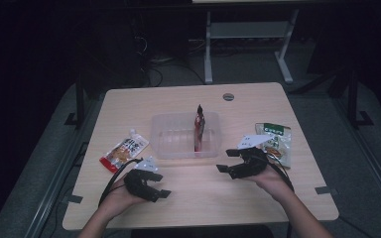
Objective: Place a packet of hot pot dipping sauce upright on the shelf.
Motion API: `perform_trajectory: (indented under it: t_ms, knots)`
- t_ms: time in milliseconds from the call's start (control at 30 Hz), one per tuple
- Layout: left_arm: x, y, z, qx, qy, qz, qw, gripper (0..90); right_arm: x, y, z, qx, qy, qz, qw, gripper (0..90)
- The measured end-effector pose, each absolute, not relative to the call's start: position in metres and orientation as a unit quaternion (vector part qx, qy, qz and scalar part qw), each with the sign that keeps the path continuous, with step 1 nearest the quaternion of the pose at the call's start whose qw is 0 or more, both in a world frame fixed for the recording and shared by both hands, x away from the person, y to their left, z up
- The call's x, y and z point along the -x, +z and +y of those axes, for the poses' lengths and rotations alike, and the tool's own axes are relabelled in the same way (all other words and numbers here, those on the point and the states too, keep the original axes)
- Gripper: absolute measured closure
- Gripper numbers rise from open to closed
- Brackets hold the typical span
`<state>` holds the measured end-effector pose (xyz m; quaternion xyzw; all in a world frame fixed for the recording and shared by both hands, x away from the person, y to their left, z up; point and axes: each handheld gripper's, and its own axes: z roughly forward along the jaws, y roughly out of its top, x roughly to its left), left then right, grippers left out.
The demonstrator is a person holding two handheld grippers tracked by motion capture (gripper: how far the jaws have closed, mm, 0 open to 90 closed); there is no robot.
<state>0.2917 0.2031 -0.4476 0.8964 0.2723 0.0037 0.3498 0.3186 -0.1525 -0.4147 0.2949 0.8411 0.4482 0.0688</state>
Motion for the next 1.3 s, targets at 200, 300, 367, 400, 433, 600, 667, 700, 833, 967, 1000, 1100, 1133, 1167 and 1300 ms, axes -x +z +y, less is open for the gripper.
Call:
perform_trajectory:
  t_ms: [200,300,367,400,433,600,667,700,833,967,1000,1100,1133,1167,1300]
  knots:
    - [-0.291,-0.445,0.210,-0.896,0.012,0.274,0.349,34.3,-0.306,-0.424,-0.150,-0.296,0.431,0.849,0.070,27.7]
    - [-0.292,-0.442,0.216,-0.894,0.017,0.280,0.349,40.7,-0.293,-0.429,-0.156,-0.294,0.430,0.851,0.065,25.4]
    - [-0.292,-0.441,0.219,-0.894,0.019,0.284,0.347,44.6,-0.290,-0.431,-0.158,-0.295,0.427,0.852,0.066,25.1]
    - [-0.293,-0.440,0.221,-0.895,0.019,0.284,0.343,44.6,-0.287,-0.433,-0.161,-0.296,0.424,0.853,0.068,24.2]
    - [-0.293,-0.439,0.223,-0.895,0.019,0.286,0.341,47.0,-0.284,-0.435,-0.163,-0.297,0.421,0.854,0.070,23.3]
    - [-0.296,-0.431,0.236,-0.896,0.034,0.300,0.325,62.9,-0.279,-0.441,-0.171,-0.295,0.413,0.859,0.074,20.1]
    - [-0.297,-0.428,0.243,-0.892,0.036,0.311,0.327,70.1,-0.280,-0.440,-0.171,-0.303,0.415,0.854,0.078,19.8]
    - [-0.297,-0.426,0.246,-0.891,0.037,0.315,0.326,76.2,-0.279,-0.441,-0.169,-0.301,0.419,0.854,0.076,19.1]
    - [-0.303,-0.420,0.257,-0.887,0.054,0.332,0.316,85.9,-0.277,-0.443,-0.165,-0.288,0.403,0.865,0.085,18.4]
    - [-0.310,-0.412,0.268,-0.882,0.067,0.345,0.313,89.8,-0.278,-0.444,-0.163,-0.280,0.407,0.865,0.084,17.5]
    - [-0.313,-0.411,0.270,-0.879,0.072,0.351,0.315,89.8,-0.279,-0.444,-0.163,-0.281,0.408,0.865,0.084,17.4]
    - [-0.322,-0.406,0.280,-0.868,0.092,0.372,0.316,89.8,-0.280,-0.445,-0.163,-0.285,0.408,0.863,0.081,17.3]
    - [-0.326,-0.405,0.283,-0.867,0.098,0.374,0.315,89.8,-0.280,-0.445,-0.162,-0.287,0.408,0.863,0.080,17.3]
    - [-0.329,-0.405,0.286,-0.865,0.102,0.377,0.315,89.8,-0.281,-0.446,-0.162,-0.286,0.408,0.863,0.079,17.3]
    - [-0.342,-0.401,0.298,-0.855,0.126,0.396,0.310,89.9,-0.281,-0.447,-0.160,-0.289,0.406,0.863,0.080,17.3]
